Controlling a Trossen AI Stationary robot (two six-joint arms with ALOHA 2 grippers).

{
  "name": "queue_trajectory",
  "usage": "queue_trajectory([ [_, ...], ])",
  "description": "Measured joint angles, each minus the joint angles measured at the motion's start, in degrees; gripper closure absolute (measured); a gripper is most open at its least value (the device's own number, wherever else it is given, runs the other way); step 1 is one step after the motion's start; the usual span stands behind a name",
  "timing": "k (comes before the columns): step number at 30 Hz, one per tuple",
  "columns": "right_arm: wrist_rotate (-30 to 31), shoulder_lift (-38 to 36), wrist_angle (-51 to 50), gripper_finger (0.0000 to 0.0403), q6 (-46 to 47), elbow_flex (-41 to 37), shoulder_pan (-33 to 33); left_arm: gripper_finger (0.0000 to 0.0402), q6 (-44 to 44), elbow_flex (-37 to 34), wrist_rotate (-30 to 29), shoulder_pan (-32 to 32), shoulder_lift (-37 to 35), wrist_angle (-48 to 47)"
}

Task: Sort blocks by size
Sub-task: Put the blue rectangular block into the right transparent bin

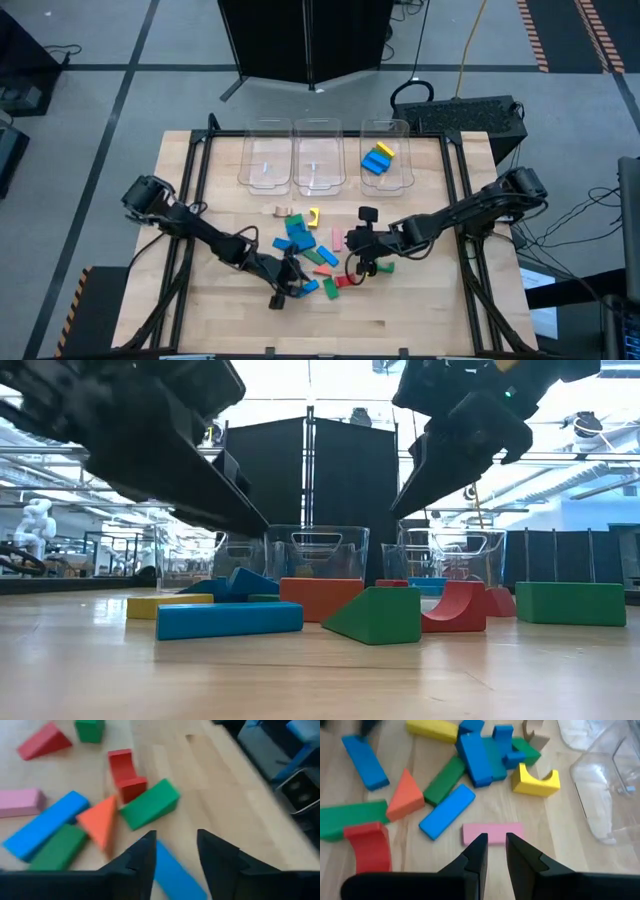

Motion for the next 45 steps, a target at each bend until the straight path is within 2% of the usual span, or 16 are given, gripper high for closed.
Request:
queue_trajectory([
  [3, 1.65, 0.31, 0.08, 0.0348, 1.19, 0.03, 0.01, 0.0212, -3.54, 0.82, -0.44, -1.76, -0.01, -0.30],
  [9, 4.13, 0.29, 0.83, 0.0348, 2.80, 0.02, 0.54, 0.0122, -12.23, 1.87, -7.74, -3.83, -0.03, -7.38],
  [13, 4.21, 0.29, 0.80, 0.0348, 4.61, 0.02, 0.55, 0.0097, -16.73, 1.92, -10.28, -5.28, 0.30, -9.56],
  [23, 5.73, 0.29, 0.85, 0.0348, 7.14, 0.02, 0.99, 0.0096, -21.05, 1.93, -17.38, -7.87, 2.73, -9.41],
  [34, 5.82, 0.29, 0.81, 0.0348, 6.25, 0.04, 1.14, 0.0096, -18.91, 7.26, -17.71, -7.82, 10.88, -9.02],
  [39, 5.80, 0.29, 0.04, 0.0348, 6.11, 0.06, 1.14, 0.0096, -19.61, 9.26, -19.57, -7.95, 12.26, -12.66],
  [42, 5.78, 0.29, -0.52, 0.0348, 6.25, 0.06, 1.14, 0.0113, -21.24, 9.43, -20.97, -7.95, 12.13, -14.12],
  [45, 5.78, 0.29, -1.43, 0.0348, 6.97, 0.06, 1.14, 0.0151, -22.09, 9.39, -22.08, -7.95, 12.17, -14.49],
])
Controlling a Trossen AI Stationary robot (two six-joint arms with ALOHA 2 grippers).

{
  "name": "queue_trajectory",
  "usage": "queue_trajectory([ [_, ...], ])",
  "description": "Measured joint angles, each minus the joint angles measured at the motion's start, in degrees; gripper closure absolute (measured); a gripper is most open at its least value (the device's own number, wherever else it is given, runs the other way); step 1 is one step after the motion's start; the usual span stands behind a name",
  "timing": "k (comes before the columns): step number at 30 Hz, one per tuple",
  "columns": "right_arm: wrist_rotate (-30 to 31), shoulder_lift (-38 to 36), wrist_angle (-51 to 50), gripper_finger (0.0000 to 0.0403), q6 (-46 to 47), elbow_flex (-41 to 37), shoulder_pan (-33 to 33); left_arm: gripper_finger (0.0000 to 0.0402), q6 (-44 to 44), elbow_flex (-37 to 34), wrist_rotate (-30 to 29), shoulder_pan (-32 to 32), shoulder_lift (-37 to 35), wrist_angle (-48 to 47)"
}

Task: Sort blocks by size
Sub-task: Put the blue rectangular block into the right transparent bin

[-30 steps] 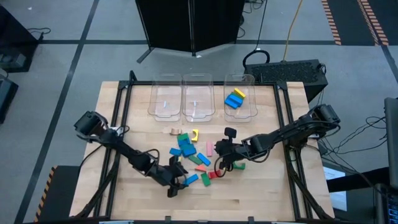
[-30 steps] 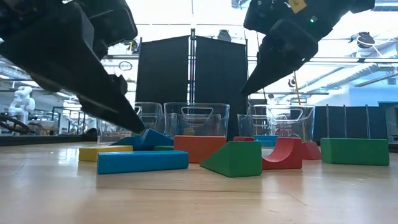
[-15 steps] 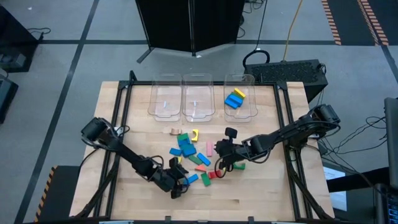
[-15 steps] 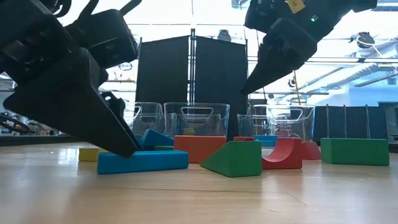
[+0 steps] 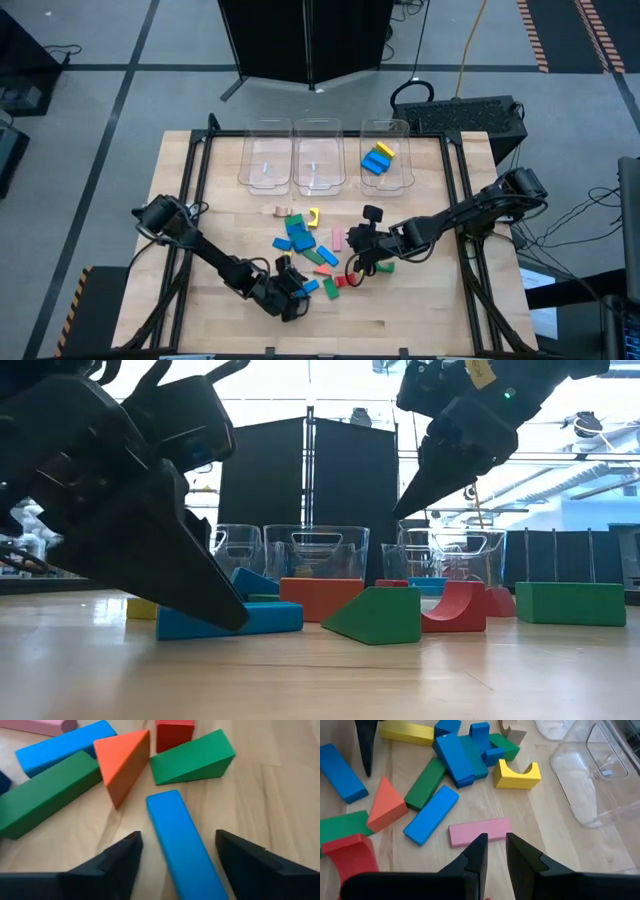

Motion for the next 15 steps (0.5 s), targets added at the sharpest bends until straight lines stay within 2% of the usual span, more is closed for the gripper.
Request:
queue_trajectory([
  [8, 0.00, -0.02, 0.07, 0.0348, 0.39, 0.00, 0.00, 0.0272, 0.00, -0.15, -1.40, 0.13, 0.02, -1.30],
  [11, 0.00, -0.02, 0.07, 0.0348, 0.39, 0.00, 0.06, 0.0290, 0.02, -0.15, -1.40, 0.15, 0.00, -2.07],
  [15, 0.02, -0.02, 0.12, 0.0348, 0.41, 0.00, 0.35, 0.0292, 0.27, -0.24, -0.60, 0.25, -1.03, -2.59],
])
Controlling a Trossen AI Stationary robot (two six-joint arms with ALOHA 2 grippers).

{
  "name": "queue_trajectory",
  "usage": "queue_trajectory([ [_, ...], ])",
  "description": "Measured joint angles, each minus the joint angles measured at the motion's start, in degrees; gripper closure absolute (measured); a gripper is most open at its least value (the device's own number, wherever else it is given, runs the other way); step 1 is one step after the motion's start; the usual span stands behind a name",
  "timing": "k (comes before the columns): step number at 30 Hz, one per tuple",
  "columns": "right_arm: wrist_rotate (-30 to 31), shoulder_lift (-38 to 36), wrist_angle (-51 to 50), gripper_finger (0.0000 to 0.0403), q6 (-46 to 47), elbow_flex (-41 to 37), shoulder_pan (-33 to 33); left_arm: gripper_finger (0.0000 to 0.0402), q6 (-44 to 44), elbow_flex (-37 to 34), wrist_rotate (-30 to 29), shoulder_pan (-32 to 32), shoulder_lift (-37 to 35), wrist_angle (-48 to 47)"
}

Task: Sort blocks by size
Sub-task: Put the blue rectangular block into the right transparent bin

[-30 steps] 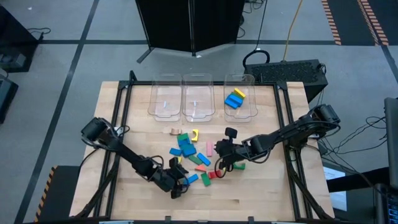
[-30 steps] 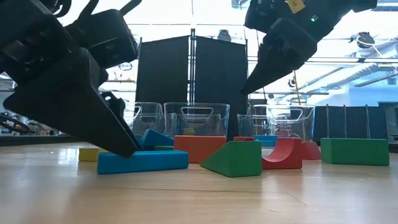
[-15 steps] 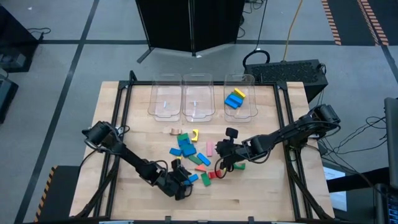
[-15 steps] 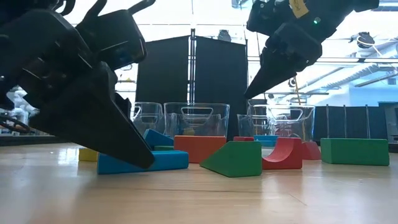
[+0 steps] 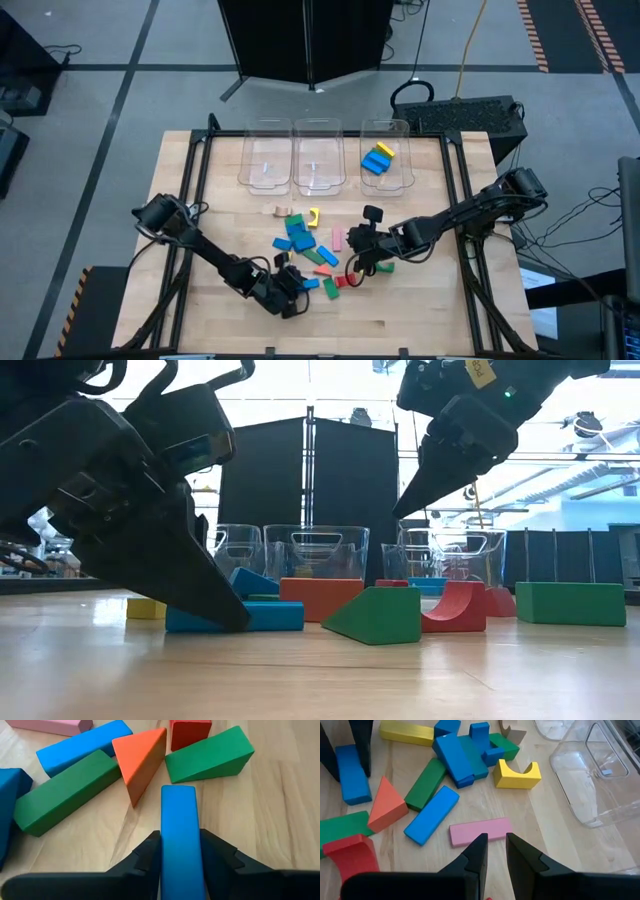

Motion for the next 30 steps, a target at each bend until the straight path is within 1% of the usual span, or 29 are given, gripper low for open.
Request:
queue_trajectory([
  [3, 0.02, 0.00, 0.45, 0.0348, 0.00, 0.00, 0.36, 0.0292, 2.74, -0.27, -0.03, 0.08, -2.17, -1.92],
  [4, 0.02, 0.00, 1.17, 0.0348, 0.06, -0.01, 0.45, 0.0292, 3.91, -0.33, -0.83, 0.19, -3.03, -2.27],
  [9, 0.02, -0.07, 8.80, 0.0348, -0.38, -2.93, 1.01, 0.0293, 5.77, -0.22, -4.28, 1.55, -7.42, -5.51],
  [13, 0.04, -0.07, 13.64, 0.0348, -1.06, -5.08, 1.53, 0.0293, 7.44, -0.21, -4.72, 2.63, -9.84, -6.49],
  [20, -0.09, -0.07, 18.30, 0.0348, -13.27, -7.48, 4.64, 0.0294, 8.93, -0.11, -4.50, 4.85, -12.94, -6.04],
  [23, 0.08, -0.07, 21.10, 0.0348, -21.95, -7.49, 5.91, 0.0294, 8.82, -0.11, -1.33, 6.43, -13.98, -5.50],
  [26, 0.47, -0.04, 22.94, 0.0344, -32.19, -7.48, 7.09, 0.0294, 8.16, -0.11, 5.50, 9.04, -15.10, -5.01],
  [30, 2.52, -0.02, 25.03, 0.0315, -43.80, -7.48, 7.83, 0.0294, 5.98, -0.09, 13.36, 12.69, -16.16, -2.83],
])
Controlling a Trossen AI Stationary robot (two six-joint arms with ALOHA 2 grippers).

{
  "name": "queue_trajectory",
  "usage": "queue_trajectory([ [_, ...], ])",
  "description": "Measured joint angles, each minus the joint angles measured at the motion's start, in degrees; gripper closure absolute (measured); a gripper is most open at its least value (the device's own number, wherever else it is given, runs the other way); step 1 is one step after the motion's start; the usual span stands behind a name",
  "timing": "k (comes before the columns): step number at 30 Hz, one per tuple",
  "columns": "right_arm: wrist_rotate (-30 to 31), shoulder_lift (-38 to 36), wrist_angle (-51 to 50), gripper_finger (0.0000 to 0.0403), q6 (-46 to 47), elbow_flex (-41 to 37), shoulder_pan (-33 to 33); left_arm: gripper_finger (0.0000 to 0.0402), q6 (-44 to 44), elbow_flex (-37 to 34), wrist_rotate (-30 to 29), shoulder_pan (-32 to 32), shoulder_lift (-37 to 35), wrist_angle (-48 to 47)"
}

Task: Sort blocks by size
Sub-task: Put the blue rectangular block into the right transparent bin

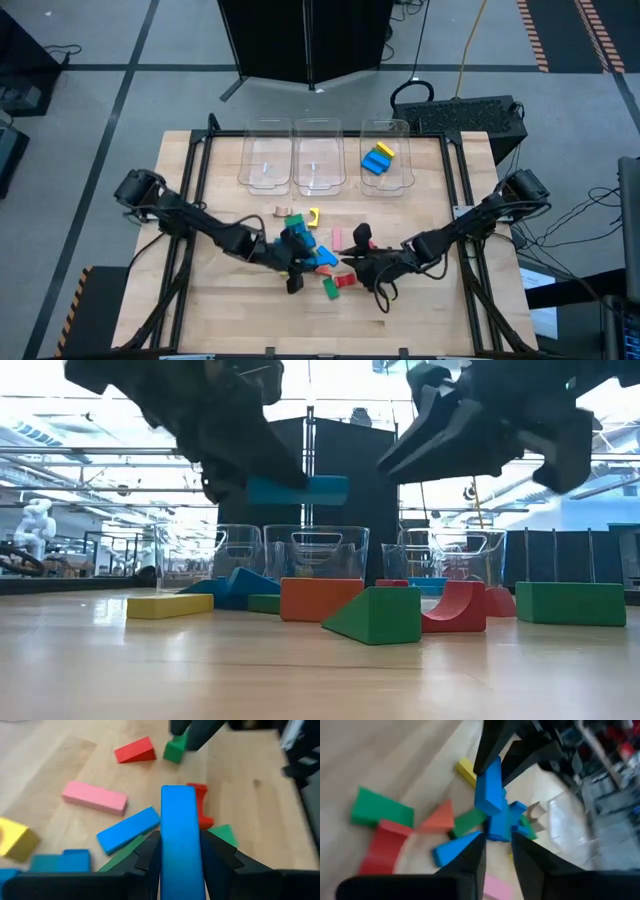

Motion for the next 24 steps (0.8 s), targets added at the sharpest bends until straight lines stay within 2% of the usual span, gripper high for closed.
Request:
queue_trajectory([
  [3, 0.37, 0.00, 0.36, 0.0278, -4.44, 0.00, 0.06, 0.0294, -0.70, 0.00, 4.81, 2.52, -0.69, 1.16],
  [7, 0.73, 0.00, 2.08, 0.0220, -5.50, 0.00, 0.06, 0.0293, -1.72, 0.04, 10.27, 5.70, -0.69, 2.92],
  [12, 0.75, 0.00, 5.13, 0.0165, -5.55, 0.00, -0.11, 0.0293, -2.23, 0.05, 13.87, 8.61, -0.69, 3.51],
  [17, 0.22, 0.00, 6.87, 0.0155, -5.70, 0.00, -1.08, 0.0293, -2.27, 0.06, 17.59, 10.45, -0.69, 6.42],
  [24, 0.37, 0.00, 7.60, 0.0172, -5.10, 0.00, -2.41, 0.0292, -5.23, 0.05, 23.37, 12.57, -0.69, 11.05],
])
